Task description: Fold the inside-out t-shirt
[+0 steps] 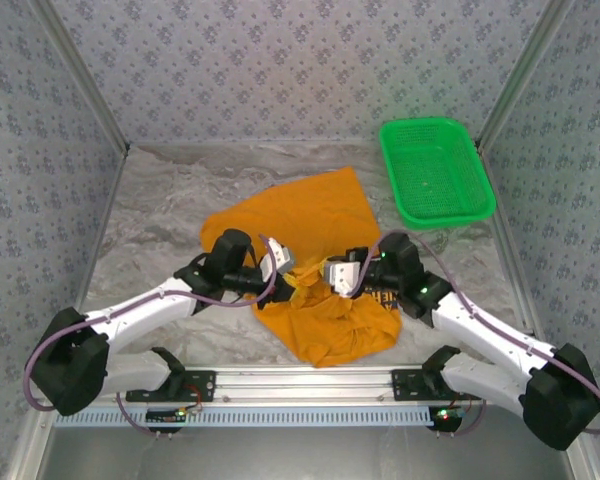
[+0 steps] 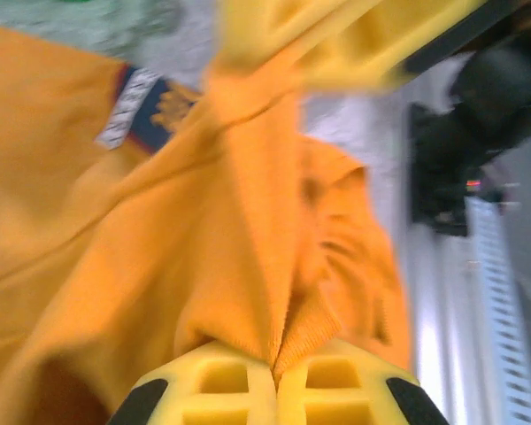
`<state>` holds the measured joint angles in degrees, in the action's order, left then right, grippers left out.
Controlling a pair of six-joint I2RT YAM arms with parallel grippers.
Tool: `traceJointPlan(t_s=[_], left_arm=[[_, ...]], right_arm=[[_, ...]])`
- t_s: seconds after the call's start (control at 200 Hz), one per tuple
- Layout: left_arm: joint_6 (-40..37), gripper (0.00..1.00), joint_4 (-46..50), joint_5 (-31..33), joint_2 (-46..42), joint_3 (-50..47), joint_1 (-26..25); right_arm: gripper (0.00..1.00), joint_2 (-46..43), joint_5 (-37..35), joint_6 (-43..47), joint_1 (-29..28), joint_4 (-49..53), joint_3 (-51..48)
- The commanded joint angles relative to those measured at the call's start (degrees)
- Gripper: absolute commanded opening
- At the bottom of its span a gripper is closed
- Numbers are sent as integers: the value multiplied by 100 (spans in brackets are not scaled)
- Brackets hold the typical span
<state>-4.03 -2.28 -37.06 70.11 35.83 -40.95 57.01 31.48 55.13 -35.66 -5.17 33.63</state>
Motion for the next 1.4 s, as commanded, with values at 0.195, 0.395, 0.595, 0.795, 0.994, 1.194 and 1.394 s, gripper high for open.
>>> traceJointPlan(t_s=[0.195,0.395,0.595,0.795,0.994,1.194,1.394], left_arm=[[-120,33,717,2079,408,184,39],[81,42,902,1747,274,397,-448],[251,44,1346,2412,-431,191,-593],[805,66,1461,3152,-1751,-194,-594],[1529,70,623,2858,-973,275,-829],[2059,72,31,2412,347,906,-941],[2050,27,196,2459,724,1064,-591]], right_arm=[[0,1194,1603,-1173,231,1229,1091],[0,1846,1215,-2837,394,297,1159],[0,2250,1713,-3615,606,229,1316],[0,2363,1851,-3883,719,752,1606],[0,2386,1809,-4360,780,1547,1970],[0,2245,2050,-4686,785,1275,1824],[0,2089,2164,-4477,879,1372,1681]])
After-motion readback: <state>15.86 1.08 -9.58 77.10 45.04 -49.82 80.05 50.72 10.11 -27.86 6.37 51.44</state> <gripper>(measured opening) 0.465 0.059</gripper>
